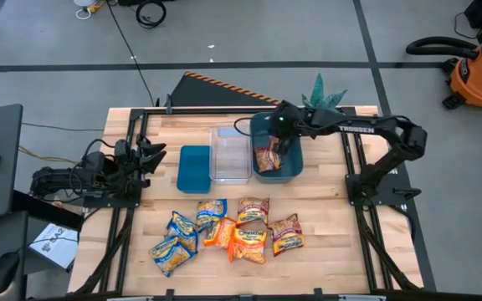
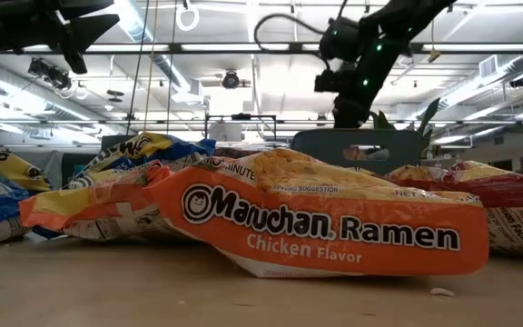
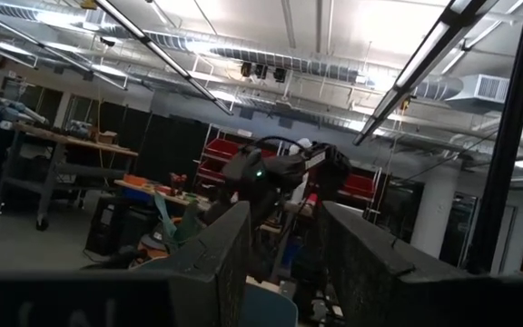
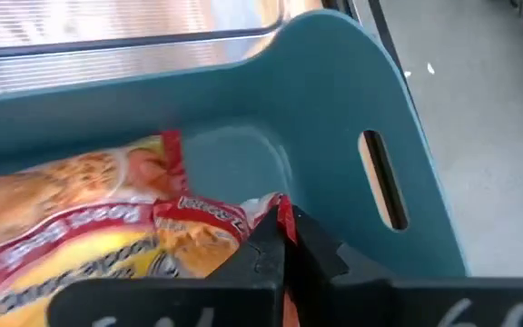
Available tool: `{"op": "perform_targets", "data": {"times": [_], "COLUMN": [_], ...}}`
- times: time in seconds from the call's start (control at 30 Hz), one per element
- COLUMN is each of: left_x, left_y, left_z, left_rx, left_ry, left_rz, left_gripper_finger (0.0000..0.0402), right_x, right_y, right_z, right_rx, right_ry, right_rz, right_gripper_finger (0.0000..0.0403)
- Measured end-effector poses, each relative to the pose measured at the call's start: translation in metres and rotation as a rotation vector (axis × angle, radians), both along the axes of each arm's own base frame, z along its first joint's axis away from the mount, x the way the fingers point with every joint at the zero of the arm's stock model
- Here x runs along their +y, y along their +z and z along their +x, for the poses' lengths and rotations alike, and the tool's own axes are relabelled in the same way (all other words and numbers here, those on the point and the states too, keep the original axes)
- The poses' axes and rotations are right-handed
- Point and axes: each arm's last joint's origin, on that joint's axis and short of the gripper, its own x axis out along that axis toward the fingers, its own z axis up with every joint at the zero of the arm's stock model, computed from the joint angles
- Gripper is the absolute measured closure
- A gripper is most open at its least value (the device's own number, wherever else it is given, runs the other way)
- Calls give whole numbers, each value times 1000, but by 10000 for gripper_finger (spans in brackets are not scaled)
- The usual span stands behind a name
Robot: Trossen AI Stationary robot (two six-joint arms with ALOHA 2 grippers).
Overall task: Sort Maruchan noodles
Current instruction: Put the red noodle pack into the green bin
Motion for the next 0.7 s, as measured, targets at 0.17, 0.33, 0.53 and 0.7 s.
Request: {"op": "perform_targets", "data": {"times": [0.17, 0.33, 0.53, 0.7], "left_x": [0, 0, 0, 0], "left_y": [0, 0, 1, 1], "left_z": [0, 0, 0, 0], "left_rx": [0, 0, -7, -5], "left_ry": [0, 0, 1, 3], "left_rz": [-1, 0, 0, 5], "left_gripper_finger": [260, 260, 260, 260], "right_x": [-13, -17, -6, 24], "right_y": [-17, -15, 19, 39], "right_z": [11, 18, 22, 23], "right_rx": [-11, -24, -96, -158], "right_ry": [-6, -33, -31, 77], "right_rz": [6, -23, -23, 116], "right_gripper_finger": [362, 320, 268, 238]}}
